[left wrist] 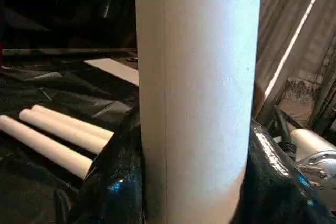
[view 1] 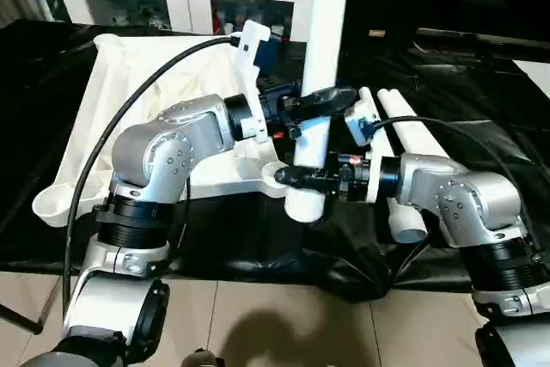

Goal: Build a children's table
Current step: Pick table leg

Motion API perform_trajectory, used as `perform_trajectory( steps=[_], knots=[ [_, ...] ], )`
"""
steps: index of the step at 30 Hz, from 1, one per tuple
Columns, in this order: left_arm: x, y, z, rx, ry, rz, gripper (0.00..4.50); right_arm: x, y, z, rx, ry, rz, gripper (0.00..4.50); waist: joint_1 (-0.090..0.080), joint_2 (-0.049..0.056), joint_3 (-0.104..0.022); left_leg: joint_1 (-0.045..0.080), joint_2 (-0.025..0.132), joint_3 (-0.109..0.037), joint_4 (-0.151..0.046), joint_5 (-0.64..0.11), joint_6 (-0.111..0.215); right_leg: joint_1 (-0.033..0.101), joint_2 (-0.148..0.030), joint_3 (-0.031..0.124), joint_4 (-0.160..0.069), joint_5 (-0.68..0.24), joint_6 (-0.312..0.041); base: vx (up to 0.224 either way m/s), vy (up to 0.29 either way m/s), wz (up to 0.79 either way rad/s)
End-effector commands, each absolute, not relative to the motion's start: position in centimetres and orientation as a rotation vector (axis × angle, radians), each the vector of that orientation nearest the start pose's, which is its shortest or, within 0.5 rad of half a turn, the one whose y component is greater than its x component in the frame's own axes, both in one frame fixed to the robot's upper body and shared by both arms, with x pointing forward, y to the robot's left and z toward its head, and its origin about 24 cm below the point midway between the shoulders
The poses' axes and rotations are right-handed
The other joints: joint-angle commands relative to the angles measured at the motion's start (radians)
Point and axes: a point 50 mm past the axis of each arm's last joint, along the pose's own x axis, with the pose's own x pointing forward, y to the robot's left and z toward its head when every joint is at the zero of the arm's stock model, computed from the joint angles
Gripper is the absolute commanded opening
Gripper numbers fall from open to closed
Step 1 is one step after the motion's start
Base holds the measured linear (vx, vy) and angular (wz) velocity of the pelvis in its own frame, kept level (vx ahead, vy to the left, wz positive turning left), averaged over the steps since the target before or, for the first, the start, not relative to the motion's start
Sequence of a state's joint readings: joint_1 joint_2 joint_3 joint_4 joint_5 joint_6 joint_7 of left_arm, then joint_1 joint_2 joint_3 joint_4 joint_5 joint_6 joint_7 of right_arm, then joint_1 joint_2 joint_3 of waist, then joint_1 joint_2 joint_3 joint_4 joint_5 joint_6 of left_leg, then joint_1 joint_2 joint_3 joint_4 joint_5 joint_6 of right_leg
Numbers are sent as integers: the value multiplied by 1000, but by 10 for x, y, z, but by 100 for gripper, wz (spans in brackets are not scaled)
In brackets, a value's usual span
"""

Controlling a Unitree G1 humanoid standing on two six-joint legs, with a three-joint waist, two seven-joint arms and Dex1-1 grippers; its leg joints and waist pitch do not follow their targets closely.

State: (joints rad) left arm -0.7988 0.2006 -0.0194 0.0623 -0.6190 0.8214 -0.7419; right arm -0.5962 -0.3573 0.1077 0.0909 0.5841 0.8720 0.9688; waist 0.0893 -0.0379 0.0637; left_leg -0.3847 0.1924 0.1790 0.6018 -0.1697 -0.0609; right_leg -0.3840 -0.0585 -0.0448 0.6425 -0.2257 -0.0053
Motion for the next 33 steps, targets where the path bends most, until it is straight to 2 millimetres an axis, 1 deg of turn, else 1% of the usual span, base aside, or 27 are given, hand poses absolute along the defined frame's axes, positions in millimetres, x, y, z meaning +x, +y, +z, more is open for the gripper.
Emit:
perform_trajectory(
  steps=[1, 6, 9, 12, 13, 14, 15, 16, 17, 19, 21, 22, 25, 32, 33],
  knots=[
    [319, 66, 209, -248, 68, -1260, 186, 306, -109, 139, 249, 389, 1294, 301, 1, 2, -78, 20, 33, -8, -56, -57, 16, 55, -71, 44, -64, 71, -251, 0, 0, 0],
    [318, 68, 209, -244, 78, -1277, 186, 305, -110, 138, 241, 396, 1303, 301, 1, 4, -78, 20, 33, -9, -56, -63, 10, 56, -71, 45, -65, 60, -244, 0, 0, 0],
    [317, 68, 208, -241, 84, -1286, 186, 305, -111, 138, 239, 398, 1309, 301, 1, 6, -79, 20, 33, -10, -56, -57, 10, 56, -70, 44, -63, 71, -247, 0, 0, 0],
    [316, 67, 208, -243, 84, -1291, 186, 304, -110, 138, 243, 401, 1316, 301, 1, 5, -80, 20, 32, -9, -55, -56, 11, 57, -70, 44, -62, 80, -251, 0, 0, 0],
    [316, 67, 208, -244, 84, -1292, 186, 303, -110, 138, 245, 402, 1317, 301, 1, 6, -79, 20, 33, -9, -56, -57, 12, 56, -70, 44, -63, 80, -253, 0, 0, 0],
    [316, 67, 208, -245, 84, -1291, 186, 303, -110, 137, 249, 407, 1324, 301, 1, 4, -79, 19, 32, -9, -55, -57, 13, 58, -70, 44, -63, 79, -254, 0, 0, 0],
    [316, 67, 208, -245, 84, -1291, 186, 302, -110, 137, 250, 408, 1326, 301, 1, 5, -79, 20, 33, -9, -56, -59, 13, 57, -70, 44, -63, 76, -254, 0, 0, 0],
    [316, 67, 208, -245, 83, -1291, 186, 302, -109, 137, 253, 410, 1330, 274, 1, 4, -79, 20, 33, -9, -55, -57, 14, 57, -70, 44, -63, 77, -254, 0, 0, 0],
    [316, 67, 208, -247, 83, -1289, 186, 301, -109, 136, 257, 412, 1334, 267, 1, 5, -79, 20, 33, -9, -55, -59, 14, 56, -70, 44, -63, 74, -254, 0, 0, 0],
    [317, 67, 208, -249, 82, -1286, 186, 301, -109, 136, 262, 415, 1338, 267, 1, 4, -80, 20, 33, -9, -55, -59, 13, 57, -71, 44, -63, 72, -254, 0, 0, 0],
    [317, 67, 208, -249, 82, -1285, 186, 300, -109, 136, 268, 416, 1340, 234, 1, 5, -79, 20, 33, -9, -55, -60, 11, 57, -70, 44, -63, 71, -253, 0, 0, 0],
    [317, 68, 208, -249, 82, -1284, 186, 300, -109, 135, 272, 418, 1341, 234, 1, 5, -79, 20, 34, -9, -55, -58, 12, 56, -70, 44, -63, 73, -253, 0, 0, 0],
    [317, 68, 208, -249, 82, -1283, 186, 300, -109, 135, 276, 421, 1342, 209, 2, 4, -79, 20, 33, -9, -55, -60, 11, 57, -71, 44, -63, 71, -253, 0, 0, 0],
    [318, 70, 209, -235, 68, -1267, 186, 299, -110, 135, 279, 422, 1344, 198, 2, 4, -79, 19, 33, -9, -55, -57, 11, 57, -70, 44, -63, 70, -250, 0, 0, 0],
    [318, 71, 209, -255, 74, -1264, 242, 299, -110, 135, 277, 417, 1340, 198, 2, 6, -79, 20, 33, -9, -55, -57, 11, 56, -70, 44, -62, 71, -251, 0, 0, 0]
  ],
)
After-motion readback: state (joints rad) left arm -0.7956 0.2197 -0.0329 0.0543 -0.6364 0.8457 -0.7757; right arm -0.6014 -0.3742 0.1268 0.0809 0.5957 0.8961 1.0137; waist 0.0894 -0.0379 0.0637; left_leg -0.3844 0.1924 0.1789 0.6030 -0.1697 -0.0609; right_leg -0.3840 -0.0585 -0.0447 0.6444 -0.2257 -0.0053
